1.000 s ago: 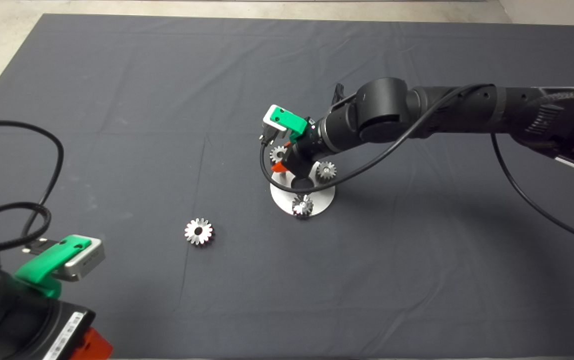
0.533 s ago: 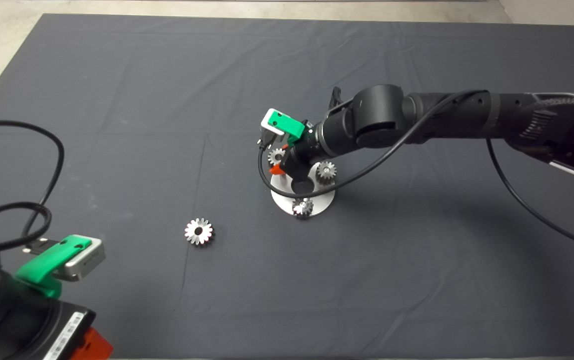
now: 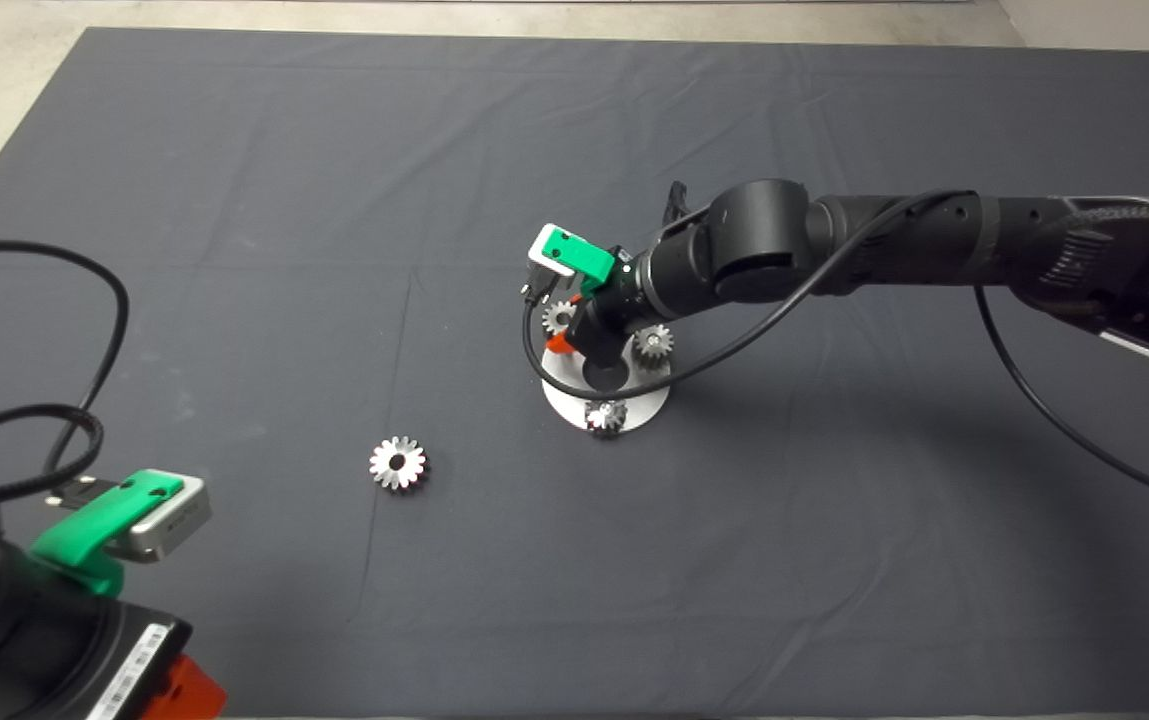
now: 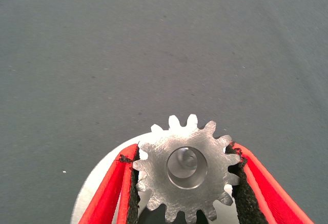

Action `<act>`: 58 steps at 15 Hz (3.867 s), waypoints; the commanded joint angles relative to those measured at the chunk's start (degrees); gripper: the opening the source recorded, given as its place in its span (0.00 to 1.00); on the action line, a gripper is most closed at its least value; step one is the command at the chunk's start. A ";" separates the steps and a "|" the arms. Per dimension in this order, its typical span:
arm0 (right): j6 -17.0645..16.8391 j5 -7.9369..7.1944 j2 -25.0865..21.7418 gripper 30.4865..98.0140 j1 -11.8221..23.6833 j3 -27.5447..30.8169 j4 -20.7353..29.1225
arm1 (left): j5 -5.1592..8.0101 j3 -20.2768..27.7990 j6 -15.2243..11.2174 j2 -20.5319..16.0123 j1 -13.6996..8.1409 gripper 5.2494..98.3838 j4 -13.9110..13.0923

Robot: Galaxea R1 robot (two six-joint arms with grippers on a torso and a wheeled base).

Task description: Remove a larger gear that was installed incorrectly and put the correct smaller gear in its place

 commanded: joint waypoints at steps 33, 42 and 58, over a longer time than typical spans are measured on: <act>-0.23 0.15 -0.41 0.12 -0.55 -0.63 -5.19 | 0.92 -0.12 -0.12 1.87 -0.04 0.73 -0.63; 0.38 -4.59 -0.21 0.12 -0.02 -0.24 -5.19 | 0.92 -0.68 -0.56 3.10 -0.04 0.73 -0.58; 1.88 -6.97 -1.21 0.12 0.24 1.83 -5.19 | 0.84 -0.82 -0.73 2.92 -0.04 0.73 -0.58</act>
